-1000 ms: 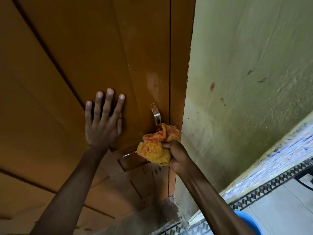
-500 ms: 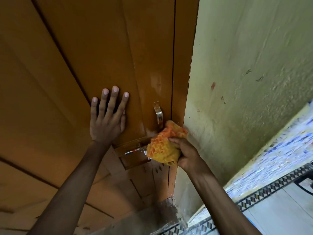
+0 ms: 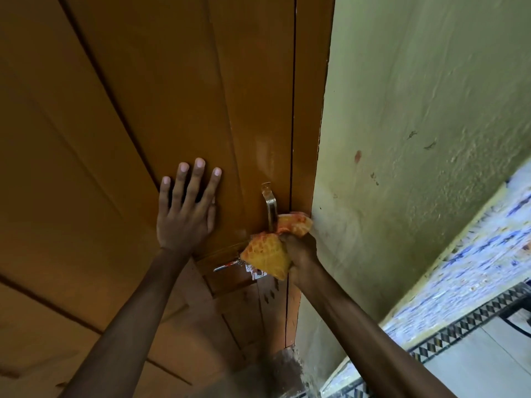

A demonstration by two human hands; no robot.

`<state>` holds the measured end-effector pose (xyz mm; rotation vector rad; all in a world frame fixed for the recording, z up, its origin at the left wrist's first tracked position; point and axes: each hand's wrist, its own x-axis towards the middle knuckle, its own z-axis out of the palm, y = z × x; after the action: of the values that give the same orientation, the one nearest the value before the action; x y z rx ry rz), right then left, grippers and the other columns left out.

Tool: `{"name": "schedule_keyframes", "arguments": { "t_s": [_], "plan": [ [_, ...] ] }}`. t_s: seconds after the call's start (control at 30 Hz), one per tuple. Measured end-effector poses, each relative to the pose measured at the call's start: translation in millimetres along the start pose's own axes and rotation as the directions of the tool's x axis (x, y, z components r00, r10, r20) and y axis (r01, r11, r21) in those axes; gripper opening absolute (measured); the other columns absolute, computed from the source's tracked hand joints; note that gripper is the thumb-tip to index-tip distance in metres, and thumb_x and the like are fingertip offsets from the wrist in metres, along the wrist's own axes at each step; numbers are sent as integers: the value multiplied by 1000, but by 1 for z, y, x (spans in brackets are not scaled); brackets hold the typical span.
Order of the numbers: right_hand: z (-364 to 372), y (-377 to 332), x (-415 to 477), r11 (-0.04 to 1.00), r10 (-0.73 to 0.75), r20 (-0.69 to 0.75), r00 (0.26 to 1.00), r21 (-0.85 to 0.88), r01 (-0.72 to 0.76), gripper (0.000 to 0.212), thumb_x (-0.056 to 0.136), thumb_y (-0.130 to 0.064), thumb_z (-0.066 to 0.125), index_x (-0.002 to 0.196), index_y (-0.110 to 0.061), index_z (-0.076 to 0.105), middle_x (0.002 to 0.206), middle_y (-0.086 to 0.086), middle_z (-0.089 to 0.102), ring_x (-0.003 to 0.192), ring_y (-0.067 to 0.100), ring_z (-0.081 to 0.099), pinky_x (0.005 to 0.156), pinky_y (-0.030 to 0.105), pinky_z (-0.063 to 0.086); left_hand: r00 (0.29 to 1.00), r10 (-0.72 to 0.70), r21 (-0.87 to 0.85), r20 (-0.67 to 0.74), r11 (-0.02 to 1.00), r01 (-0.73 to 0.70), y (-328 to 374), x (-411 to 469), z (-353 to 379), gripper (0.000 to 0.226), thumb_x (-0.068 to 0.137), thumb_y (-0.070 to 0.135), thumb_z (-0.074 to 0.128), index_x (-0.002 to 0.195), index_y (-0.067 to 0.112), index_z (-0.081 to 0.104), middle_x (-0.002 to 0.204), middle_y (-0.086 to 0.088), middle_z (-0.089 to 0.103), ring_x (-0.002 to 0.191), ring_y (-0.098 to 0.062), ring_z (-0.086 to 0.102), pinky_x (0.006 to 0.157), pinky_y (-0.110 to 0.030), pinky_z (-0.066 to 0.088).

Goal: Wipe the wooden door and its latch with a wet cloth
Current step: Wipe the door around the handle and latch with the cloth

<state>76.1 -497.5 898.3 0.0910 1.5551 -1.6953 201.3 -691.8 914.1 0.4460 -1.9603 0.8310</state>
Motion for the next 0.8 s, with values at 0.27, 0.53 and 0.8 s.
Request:
{"name": "schedule_keyframes", "arguments": {
  "t_s": [0.27, 0.53, 0.8],
  "plan": [
    [14, -5, -8, 973, 95, 8, 995, 211, -94, 28, 94, -9, 55, 120, 2, 60, 98, 17, 69, 77, 30, 67, 65, 40, 57, 1000, 14, 6, -6, 1000, -14, -2, 1, 3, 62, 101, 35, 49, 159, 22, 29, 168, -8, 5, 155, -26, 6, 124, -48, 13],
    [-3, -16, -12, 996, -32, -73, 997, 79, 37, 23, 87, -16, 69, 109, -11, 67, 107, 14, 72, 91, 32, 70, 78, 47, 59, 1000, 15, 0, -12, 1000, -15, 4, 0, 1, 60, 102, 35, 45, 159, 23, 29, 168, -7, 5, 155, -26, 6, 124, -47, 13],
    [-5, -59, -24, 845, -449, 123, 885, -261, 466, 16, 92, -15, 54, 92, -9, 70, 88, 27, 65, 76, 36, 64, 67, 43, 54, 1000, 8, -1, -23, 1000, -8, 5, 1, 5, 62, 100, 35, 48, 158, 22, 30, 168, -7, 7, 155, -26, 7, 124, -48, 14]
  ]
}}
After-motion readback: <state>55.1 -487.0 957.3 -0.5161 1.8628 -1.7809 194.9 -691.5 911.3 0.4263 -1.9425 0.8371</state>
